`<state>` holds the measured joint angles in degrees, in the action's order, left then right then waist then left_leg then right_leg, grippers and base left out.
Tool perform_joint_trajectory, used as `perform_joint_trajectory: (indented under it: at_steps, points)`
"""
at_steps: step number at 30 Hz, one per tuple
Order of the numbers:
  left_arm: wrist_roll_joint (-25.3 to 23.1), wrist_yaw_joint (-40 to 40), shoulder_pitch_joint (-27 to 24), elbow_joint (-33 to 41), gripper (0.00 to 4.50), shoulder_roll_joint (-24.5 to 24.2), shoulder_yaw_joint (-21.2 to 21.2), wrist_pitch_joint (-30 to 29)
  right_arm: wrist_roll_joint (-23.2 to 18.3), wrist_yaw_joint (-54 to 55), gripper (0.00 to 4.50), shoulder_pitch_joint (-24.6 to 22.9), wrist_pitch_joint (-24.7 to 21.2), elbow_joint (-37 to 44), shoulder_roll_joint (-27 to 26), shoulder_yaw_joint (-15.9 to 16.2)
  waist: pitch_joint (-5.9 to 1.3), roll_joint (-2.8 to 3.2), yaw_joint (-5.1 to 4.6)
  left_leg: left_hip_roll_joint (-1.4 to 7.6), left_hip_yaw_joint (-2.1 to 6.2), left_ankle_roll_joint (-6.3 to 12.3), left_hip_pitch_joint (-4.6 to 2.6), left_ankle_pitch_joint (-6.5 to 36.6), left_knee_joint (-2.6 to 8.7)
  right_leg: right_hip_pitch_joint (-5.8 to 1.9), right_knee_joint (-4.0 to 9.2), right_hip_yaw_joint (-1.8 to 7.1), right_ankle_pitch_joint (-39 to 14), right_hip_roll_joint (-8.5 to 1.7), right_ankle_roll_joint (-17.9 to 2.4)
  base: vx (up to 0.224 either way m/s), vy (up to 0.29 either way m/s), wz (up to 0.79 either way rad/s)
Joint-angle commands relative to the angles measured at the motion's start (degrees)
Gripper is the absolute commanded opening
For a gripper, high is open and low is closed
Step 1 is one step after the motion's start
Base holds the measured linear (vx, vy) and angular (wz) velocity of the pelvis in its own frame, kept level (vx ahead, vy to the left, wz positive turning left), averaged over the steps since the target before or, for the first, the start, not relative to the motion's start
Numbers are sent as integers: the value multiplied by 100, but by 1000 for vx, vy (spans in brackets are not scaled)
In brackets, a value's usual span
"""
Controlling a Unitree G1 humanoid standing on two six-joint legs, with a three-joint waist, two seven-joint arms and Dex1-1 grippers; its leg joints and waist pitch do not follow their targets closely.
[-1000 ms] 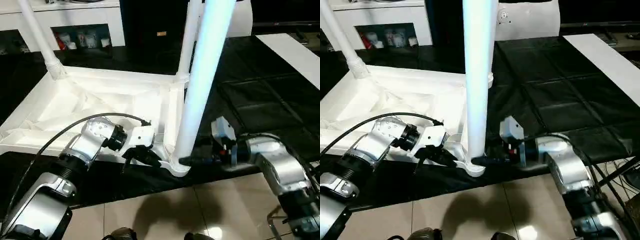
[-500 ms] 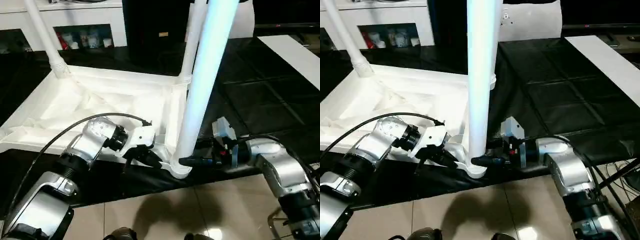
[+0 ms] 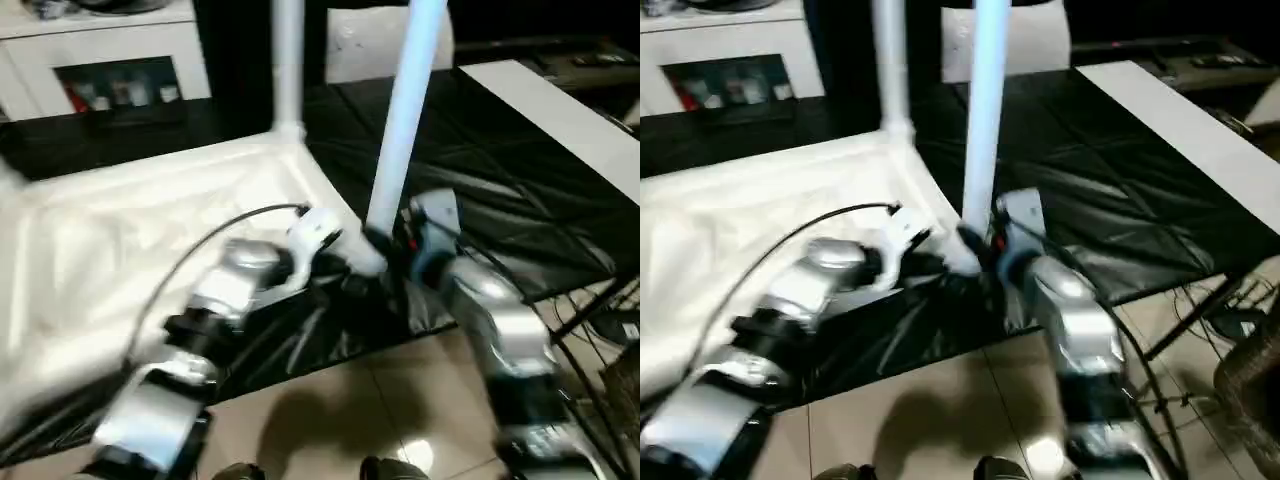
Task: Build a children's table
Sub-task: Rotate leg to tighten
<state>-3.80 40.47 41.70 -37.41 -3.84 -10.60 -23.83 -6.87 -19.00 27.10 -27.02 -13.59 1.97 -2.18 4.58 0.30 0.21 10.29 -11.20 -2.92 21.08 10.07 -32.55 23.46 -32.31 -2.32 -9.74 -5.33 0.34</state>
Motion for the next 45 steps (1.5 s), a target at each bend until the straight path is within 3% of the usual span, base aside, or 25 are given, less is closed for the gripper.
perform_joint_trajectory:
  at_steps: [1,4,6,8,12,15,16,17,20,23,26,28,29,30,32,38,45]
  points:
    - [201,-794,247,190,0,406,325,175,-266,-202,191,-48,-305,-318,-569,574,-282,-40,38,206,164,60,-49,1991,472,-156,466,150,-2442,-249,-856,0,0,0]
    - [115,-751,176,328,0,408,236,192,-210,-176,191,-65,-108,-296,-596,554,-308,-42,64,215,130,174,-41,1703,455,-187,420,174,-1925,-249,-988,0,0,0]
    - [0,-630,83,433,0,290,99,238,-201,-226,261,-151,-31,-190,-541,502,-326,-53,70,221,114,253,-27,1478,439,-208,382,175,-1552,-242,-1095,0,0,0]
    - [-10,-475,17,496,0,194,42,247,-201,-345,263,-224,84,-92,-439,507,-343,-46,80,211,93,342,-30,1276,413,-225,352,176,-1263,-248,-1192,0,0,0]
    - [37,-52,-159,675,0,-63,-86,245,-179,-743,309,-358,522,160,-111,572,-391,-13,117,211,77,614,6,679,353,-280,255,165,-476,-253,-1418,0,0,0]
    - [90,450,-310,815,0,-284,-230,396,-321,-1319,320,-511,529,459,273,649,-377,-14,124,216,73,707,29,680,348,-309,244,151,-381,-243,-1506,0,0,0]
    - [87,560,-337,848,0,-328,-272,443,-323,-1419,348,-540,565,497,345,673,-371,-12,126,222,67,706,21,734,348,-299,257,153,-431,-241,-1502,0,0,0]
    - [59,1081,-431,921,0,-575,-482,686,-357,-1955,348,-691,685,675,779,748,-368,-11,134,236,69,635,-5,909,357,-295,287,148,-741,-237,-1472,0,0,0]
    - [58,1544,-489,955,0,-803,-660,919,-408,-2460,367,-801,783,806,1154,771,-364,7,158,258,61,532,-27,998,355,-277,293,168,-907,-236,-1432,0,0,0]
    - [110,2242,-557,1008,0,-1075,-895,1327,-434,-2999,367,-847,959,831,1542,792,-378,-1,197,270,52,519,-52,894,346,-273,249,170,-645,-218,-1544,0,0,0]
    - [67,2902,-583,1012,0,-1386,-1188,1691,-558,-3613,367,-823,1047,814,1917,845,-366,14,225,281,50,505,-67,972,347,-261,249,183,-716,-232,-1574,0,0,0]
    - [101,3175,-572,975,0,-1480,-1250,1848,-642,-3927,367,-799,1051,821,2086,903,-364,20,273,288,32,479,-104,1038,342,-234,252,189,-780,-221,-1600,0,0,0]
    - [121,3291,-560,950,0,-1513,-1268,1909,-686,-4120,367,-792,1074,837,2185,954,-360,26,342,306,15,441,-124,1090,341,-221,239,188,-789,-214,-1618,0,0,0]
    - [135,3421,-542,916,0,-1543,-1293,1988,-726,-4290,367,-775,1068,836,2274,996,-362,0,358,310,7,433,-126,1119,338,-220,238,189,-817,-216,-1612,0,0,0]
    - [180,3761,-534,896,0,-1625,-1346,2111,-793,-4577,367,-728,1077,798,2389,1053,-350,3,412,313,13,380,-110,1242,347,-221,240,185,-1065,-237,-1550,0,0,0]
    - [96,4250,-431,738,0,-1808,-1553,2506,-903,-5251,294,-593,1155,635,2542,1246,-365,-36,460,320,29,240,-106,1470,360,-210,261,196,-1579,-287,-1358,0,0,0]
    - [94,4443,-326,519,0,-1828,-1584,2766,-954,-5748,237,-526,1169,588,2688,1463,-411,-86,470,305,21,358,-73,1046,313,-238,198,175,-1164,-271,-1430,0,0,0]
